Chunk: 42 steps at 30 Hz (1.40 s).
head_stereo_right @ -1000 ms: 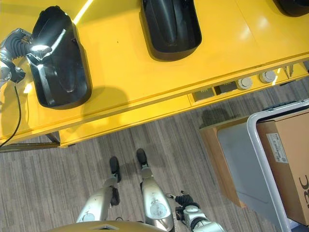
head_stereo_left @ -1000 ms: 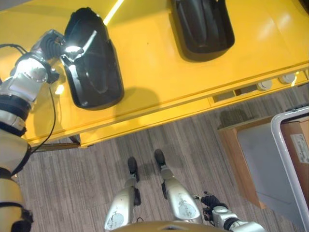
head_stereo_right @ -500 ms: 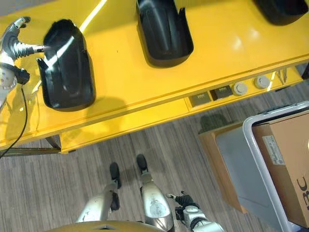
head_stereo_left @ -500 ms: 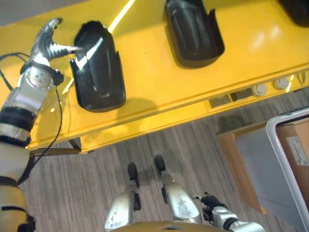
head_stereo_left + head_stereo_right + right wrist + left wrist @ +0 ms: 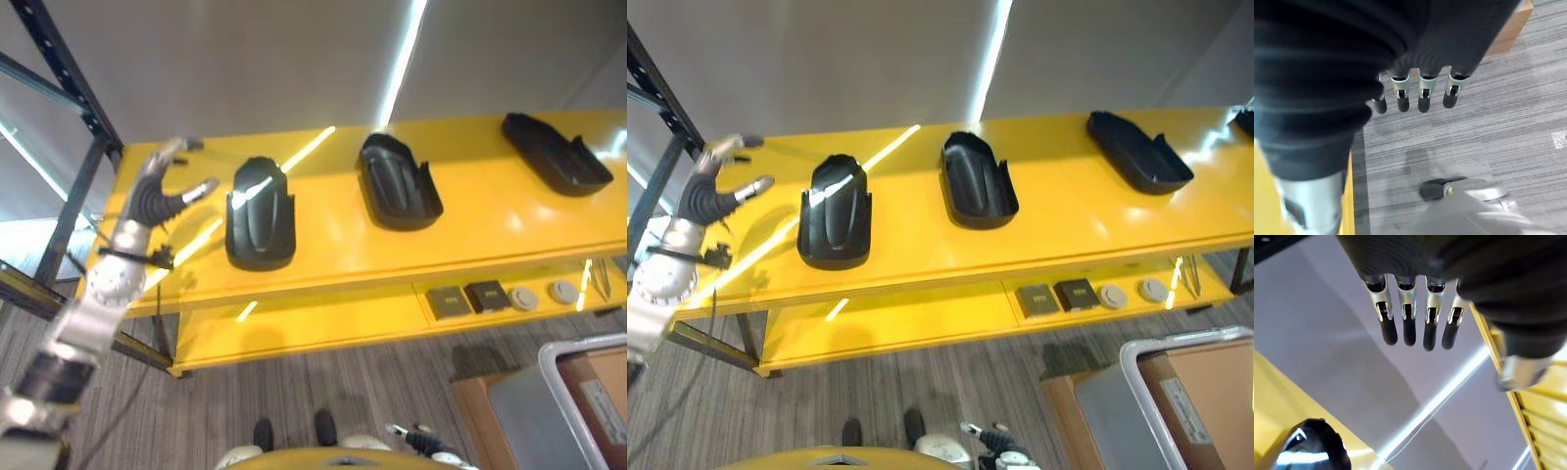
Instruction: Move parts from the plastic box to the shelf.
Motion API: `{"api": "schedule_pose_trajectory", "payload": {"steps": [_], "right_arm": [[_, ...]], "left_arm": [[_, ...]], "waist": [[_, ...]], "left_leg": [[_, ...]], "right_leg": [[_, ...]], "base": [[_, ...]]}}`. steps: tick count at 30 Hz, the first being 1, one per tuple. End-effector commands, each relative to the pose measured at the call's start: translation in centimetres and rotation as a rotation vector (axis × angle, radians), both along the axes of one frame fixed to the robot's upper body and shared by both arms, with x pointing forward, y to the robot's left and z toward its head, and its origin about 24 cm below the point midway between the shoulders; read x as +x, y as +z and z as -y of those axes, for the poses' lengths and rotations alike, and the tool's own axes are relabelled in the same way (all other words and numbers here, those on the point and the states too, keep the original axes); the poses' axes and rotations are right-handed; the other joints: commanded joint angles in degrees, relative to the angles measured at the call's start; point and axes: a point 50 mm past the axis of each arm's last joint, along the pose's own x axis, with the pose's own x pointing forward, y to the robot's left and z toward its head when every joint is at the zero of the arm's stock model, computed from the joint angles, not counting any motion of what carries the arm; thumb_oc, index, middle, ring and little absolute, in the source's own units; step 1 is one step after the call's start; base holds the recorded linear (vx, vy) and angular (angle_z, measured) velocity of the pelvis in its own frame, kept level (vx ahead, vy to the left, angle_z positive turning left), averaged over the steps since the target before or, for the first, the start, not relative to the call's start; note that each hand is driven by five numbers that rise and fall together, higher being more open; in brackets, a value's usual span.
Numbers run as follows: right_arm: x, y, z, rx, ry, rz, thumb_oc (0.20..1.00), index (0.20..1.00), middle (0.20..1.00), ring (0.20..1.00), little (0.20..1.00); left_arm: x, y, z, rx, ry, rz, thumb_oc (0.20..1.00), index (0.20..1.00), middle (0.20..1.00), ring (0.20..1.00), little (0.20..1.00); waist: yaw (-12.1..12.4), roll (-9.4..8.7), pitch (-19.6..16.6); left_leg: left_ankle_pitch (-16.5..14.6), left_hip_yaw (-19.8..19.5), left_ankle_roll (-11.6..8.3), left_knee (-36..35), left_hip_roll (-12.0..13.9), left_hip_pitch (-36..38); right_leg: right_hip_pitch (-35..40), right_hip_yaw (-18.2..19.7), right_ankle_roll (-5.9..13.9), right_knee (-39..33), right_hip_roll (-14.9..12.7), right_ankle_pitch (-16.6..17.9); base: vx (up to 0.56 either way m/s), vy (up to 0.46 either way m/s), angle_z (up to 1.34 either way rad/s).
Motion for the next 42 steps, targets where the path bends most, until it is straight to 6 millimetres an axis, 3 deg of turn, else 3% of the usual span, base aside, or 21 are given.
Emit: {"api": "schedule_pose_trajectory", "payload": {"steps": [1, 3, 10, 14, 22, 30, 42], "right_arm": [[-1.8, -0.5, -0.4, -0.004, 0.053, -0.082, 1.0, 1.0, 1.0, 1.0, 1.0], [-2.7, -0.7, -0.8, -0.004, 0.062, -0.122, 1.0, 1.0, 1.0, 1.0, 1.0], [-2.6, -0.8, -1.1, -0.017, 0.097, -0.129, 1.0, 1.0, 1.0, 1.0, 1.0], [-1.7, -0.6, -0.8, -0.035, 0.089, -0.097, 1.0, 1.0, 1.0, 1.0, 1.0], [-1.4, -0.4, -0.4, -0.054, 0.074, -0.082, 1.0, 1.0, 1.0, 1.0, 1.0], [-1.4, -0.4, -0.4, -0.06, 0.079, -0.073, 1.0, 1.0, 1.0, 1.0, 1.0], [-1.1, -0.3, -0.2, -0.072, 0.09, -0.058, 1.0, 1.0, 1.0, 1.0, 1.0]], "left_arm": [[0.3, 1.0, 1.4, -0.149, -0.133, 0.034, 0.2, 0.2, 0.2, 0.2, 0.2], [-1.0, -1.8, 3.3, -0.253, -0.221, -0.085, 0.2, 0.2, 0.2, 0.2, 0.2], [-1.5, -3.5, 5.2, -0.315, -0.309, -0.181, 0.2, 0.2, 0.2, 0.2, 0.2], [-1.3, -4.0, 6.2, -0.344, -0.352, -0.219, 0.2, 0.2, 0.2, 0.2, 0.2], [-0.7, -4.4, 6.6, -0.316, -0.33, -0.232, 0.2, 0.2, 0.2, 0.2, 0.2], [-0.2, -5.1, 5.7, -0.315, -0.253, -0.242, 0.2, 0.2, 0.2, 0.2, 0.2], [1.6, -4.5, 4.9, -0.275, -0.151, -0.187, 0.2, 0.2, 0.2, 0.2, 0.2]], "waist": [[-1.1, -1.2, -2.3], [-1.0, -1.53, -2.2], [-1.3, -1.45, -1.1], [-1.8, -1.05, 1.7], [-2.2, -0.76, 3.2], [-2.5, -0.68, 3.8], [-3.4, -0.58, 4.1]], "left_leg": [[-1.8, -3.9, -2.84, -0.4, 4.5, -1.3], [-2.0, -3.9, -2.53, -0.4, 4.4, -1.4], [-1.6, -3.5, -2.41, -0.4, 4.1, -2.7], [-0.8, -2.6, -2.34, -0.4, 3.9, -5.3], [-0.1, -1.4, -2.47, -0.4, 3.8, -7.5], [-0.3, -0.9, -2.58, -0.4, 3.8, -7.5], [-0.2, -0.3, -2.79, -0.4, 4.0, -7.9]], "right_leg": [[1.3, 0.9, 4.2, 2.1, -3.7, -5.5], [1.5, 0.7, 4.12, 1.4, -4.0, -5.2], [0.5, 1.0, 4.32, 0.5, -4.1, -4.3], [-2.5, 1.8, 4.68, -0.1, -4.1, -2.8], [-5.0, 2.4, 5.0, -0.3, -4.0, -2.1], [-5.1, 2.7, 4.99, -0.3, -3.9, -2.3], [-5.7, 3.1, 5.07, -0.3, -3.9, -2.0]], "base": [[-0.01, 0.017, 0.05], [0.0, 0.0, 0.0], [-0.02, 0.004, -0.02], [-0.09, 0.01, -0.09], [-0.02, 0.001, -0.09], [0.01, -0.002, -0.03], [0.0, -0.001, -0.01]]}}
